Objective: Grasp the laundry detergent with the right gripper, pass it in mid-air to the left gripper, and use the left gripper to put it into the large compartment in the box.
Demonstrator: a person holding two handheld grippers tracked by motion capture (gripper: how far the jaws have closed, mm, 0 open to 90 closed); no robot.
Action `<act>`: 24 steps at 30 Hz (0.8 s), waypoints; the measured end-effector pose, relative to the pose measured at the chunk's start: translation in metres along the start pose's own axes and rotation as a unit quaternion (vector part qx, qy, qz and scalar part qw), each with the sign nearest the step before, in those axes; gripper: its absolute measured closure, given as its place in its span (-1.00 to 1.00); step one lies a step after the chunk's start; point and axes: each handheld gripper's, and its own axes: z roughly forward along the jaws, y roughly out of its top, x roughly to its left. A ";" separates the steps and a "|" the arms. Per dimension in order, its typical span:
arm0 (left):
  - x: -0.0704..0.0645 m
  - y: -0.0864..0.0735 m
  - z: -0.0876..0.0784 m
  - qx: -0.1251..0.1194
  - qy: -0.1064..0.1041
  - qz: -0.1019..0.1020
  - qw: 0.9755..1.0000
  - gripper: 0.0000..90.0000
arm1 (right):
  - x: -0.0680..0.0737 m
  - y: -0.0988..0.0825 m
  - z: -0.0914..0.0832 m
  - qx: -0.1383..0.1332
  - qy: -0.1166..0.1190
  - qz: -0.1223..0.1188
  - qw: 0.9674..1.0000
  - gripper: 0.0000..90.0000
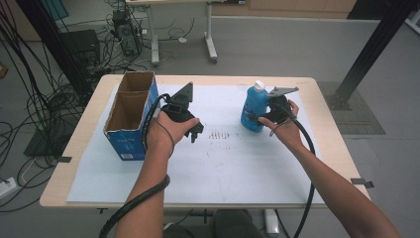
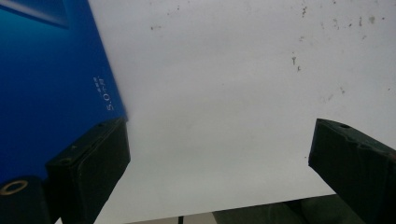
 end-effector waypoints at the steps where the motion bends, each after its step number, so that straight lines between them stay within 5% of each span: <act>1: 0.000 0.000 0.000 0.000 0.001 0.000 1.000 -0.87 | 0.000 0.000 0.000 0.000 0.000 -0.001 1.000 -0.95; 24: 0.000 0.000 -0.002 -0.001 0.003 0.002 1.000 -0.87 | 0.000 0.000 0.000 -0.002 0.000 -0.001 1.000 -0.95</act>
